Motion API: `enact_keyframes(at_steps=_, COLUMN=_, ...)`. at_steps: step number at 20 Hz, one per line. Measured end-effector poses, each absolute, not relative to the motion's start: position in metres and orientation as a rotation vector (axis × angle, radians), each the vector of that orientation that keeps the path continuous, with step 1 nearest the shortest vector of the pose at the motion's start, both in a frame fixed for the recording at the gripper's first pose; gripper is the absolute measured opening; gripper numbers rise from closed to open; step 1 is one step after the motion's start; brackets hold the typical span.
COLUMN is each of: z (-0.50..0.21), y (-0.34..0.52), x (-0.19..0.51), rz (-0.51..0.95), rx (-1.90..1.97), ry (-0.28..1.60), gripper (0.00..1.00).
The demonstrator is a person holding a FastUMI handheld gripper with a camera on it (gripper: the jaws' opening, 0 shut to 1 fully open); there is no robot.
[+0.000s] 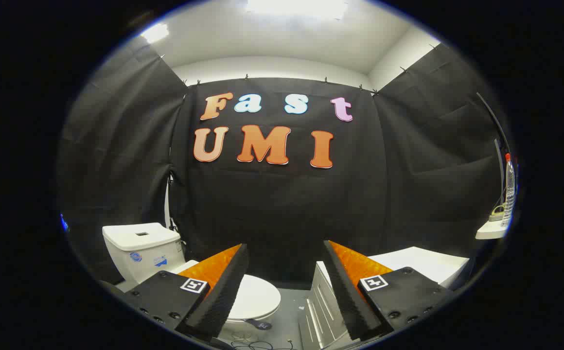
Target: Open the toilet lid.
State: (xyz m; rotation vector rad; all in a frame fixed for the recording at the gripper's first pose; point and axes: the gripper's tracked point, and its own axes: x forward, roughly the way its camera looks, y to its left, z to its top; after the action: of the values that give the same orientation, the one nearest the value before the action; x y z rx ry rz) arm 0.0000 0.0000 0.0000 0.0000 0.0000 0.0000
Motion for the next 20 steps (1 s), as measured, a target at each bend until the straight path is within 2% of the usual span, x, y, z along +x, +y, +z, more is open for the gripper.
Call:
enact_keyframes(at_steps=11, z=-0.0001, y=0.0087, x=0.0007, rz=0.030, rx=0.006, ry=0.007, gripper=0.98)
enact_keyframes(at_steps=20, z=-0.0014, y=0.0002, x=0.0016, rz=-0.001, rx=0.004, ry=0.012, gripper=0.98)
